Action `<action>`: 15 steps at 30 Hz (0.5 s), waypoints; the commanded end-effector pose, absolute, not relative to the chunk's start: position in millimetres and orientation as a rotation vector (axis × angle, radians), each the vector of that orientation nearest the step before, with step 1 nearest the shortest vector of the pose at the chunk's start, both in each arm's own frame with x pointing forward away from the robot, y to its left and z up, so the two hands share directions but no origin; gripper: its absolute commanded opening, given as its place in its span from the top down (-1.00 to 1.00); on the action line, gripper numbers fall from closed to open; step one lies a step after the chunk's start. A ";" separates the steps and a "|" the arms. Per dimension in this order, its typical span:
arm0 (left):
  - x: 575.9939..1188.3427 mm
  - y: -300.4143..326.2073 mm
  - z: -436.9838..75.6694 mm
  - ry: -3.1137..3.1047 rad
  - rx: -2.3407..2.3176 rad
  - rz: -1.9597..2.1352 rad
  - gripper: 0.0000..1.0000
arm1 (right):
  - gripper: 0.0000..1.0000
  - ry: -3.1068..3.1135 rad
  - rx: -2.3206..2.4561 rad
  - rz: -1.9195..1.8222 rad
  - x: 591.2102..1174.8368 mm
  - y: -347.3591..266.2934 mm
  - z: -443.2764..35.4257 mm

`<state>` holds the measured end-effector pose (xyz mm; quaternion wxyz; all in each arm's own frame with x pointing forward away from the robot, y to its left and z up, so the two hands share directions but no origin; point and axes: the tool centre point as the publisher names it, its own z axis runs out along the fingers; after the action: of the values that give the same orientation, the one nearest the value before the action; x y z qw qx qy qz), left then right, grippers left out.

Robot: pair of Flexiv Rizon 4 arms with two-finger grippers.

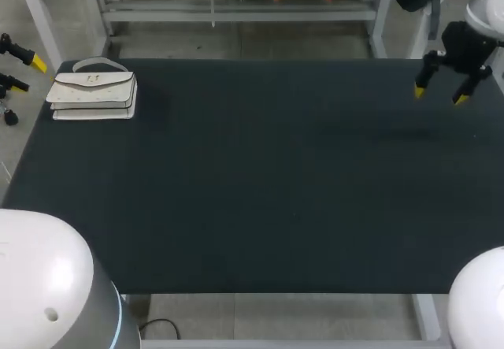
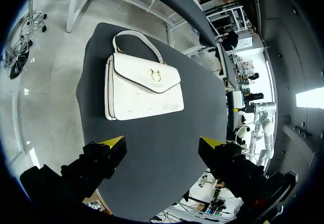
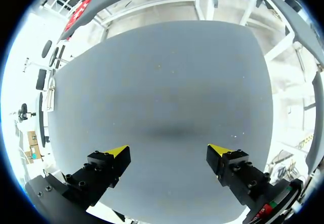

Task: Pick up the bag, open it, inspect its contents, close it, and place it on the opposite side

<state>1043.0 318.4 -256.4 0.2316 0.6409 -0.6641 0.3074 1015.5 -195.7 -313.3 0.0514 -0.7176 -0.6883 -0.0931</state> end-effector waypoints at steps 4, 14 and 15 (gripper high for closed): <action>996.2 275.6 -231.4 -2.030 2.289 0.595 -1.00 | -1.00 -2.094 -2.183 -0.280 1015.3 -195.8 -312.6; 966.5 260.2 -220.8 -2.048 2.425 0.516 -1.00 | -1.00 -2.094 -2.183 -0.280 1015.3 -195.8 -312.6; 964.8 259.0 -221.0 -2.057 2.433 0.510 -1.00 | -1.00 -2.094 -2.183 -0.280 1015.3 -195.8 -312.6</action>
<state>981.1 268.3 -225.5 0.2581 0.6879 -0.6494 0.1963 1015.4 -195.6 -313.2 0.0514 -0.7176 -0.6883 -0.0932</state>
